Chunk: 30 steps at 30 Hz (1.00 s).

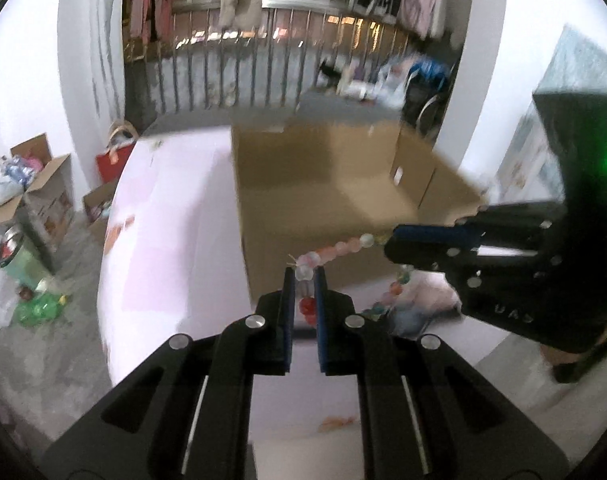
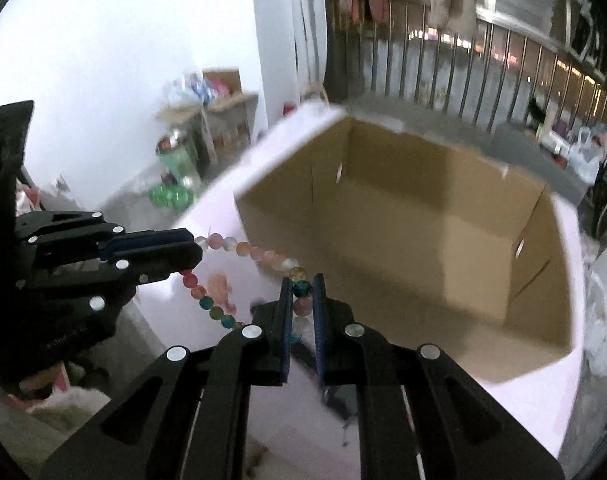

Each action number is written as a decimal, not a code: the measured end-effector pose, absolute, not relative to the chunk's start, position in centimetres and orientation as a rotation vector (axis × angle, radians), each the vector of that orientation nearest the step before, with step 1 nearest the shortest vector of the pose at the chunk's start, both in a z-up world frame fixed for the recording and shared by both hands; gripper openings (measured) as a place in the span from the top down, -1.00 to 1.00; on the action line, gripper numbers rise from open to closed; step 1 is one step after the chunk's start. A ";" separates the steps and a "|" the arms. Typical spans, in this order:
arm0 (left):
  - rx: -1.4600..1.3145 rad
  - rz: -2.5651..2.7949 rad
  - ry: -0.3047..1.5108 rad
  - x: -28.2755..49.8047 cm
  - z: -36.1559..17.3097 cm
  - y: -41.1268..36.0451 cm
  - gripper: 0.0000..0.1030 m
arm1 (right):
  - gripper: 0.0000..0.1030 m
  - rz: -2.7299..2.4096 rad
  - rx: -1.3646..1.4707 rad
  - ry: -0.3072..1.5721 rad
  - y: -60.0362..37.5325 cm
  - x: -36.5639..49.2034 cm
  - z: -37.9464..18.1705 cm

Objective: Organize jewelry
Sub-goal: 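Lift the bead bracelet into the box and open both tools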

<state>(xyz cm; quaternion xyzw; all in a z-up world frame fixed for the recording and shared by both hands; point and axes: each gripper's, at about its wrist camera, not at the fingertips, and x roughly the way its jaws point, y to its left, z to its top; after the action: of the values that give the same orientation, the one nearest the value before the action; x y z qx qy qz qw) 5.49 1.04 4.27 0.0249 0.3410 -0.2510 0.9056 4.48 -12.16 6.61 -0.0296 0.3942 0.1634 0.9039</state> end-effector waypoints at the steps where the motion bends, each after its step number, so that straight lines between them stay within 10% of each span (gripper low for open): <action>1: 0.042 -0.537 0.677 6.2 5.6 0.8 0.84 | 0.81 0.339 -0.059 0.795 -12.4 4.9 7.3; 16: 0.295 -0.492 0.957 27.6 3.1 -9.5 0.84 | 0.81 0.358 0.193 1.191 -18.8 28.1 2.6; 30: 0.429 -0.383 0.910 28.0 2.1 -10.6 0.55 | 0.76 0.318 0.244 1.269 -17.5 33.8 -4.2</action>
<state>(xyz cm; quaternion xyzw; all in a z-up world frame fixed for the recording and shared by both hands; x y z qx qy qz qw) 27.99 -10.62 2.10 0.2043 0.4335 -0.1823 0.8585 33.79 -17.49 -4.24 0.1130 0.5885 0.1477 0.7868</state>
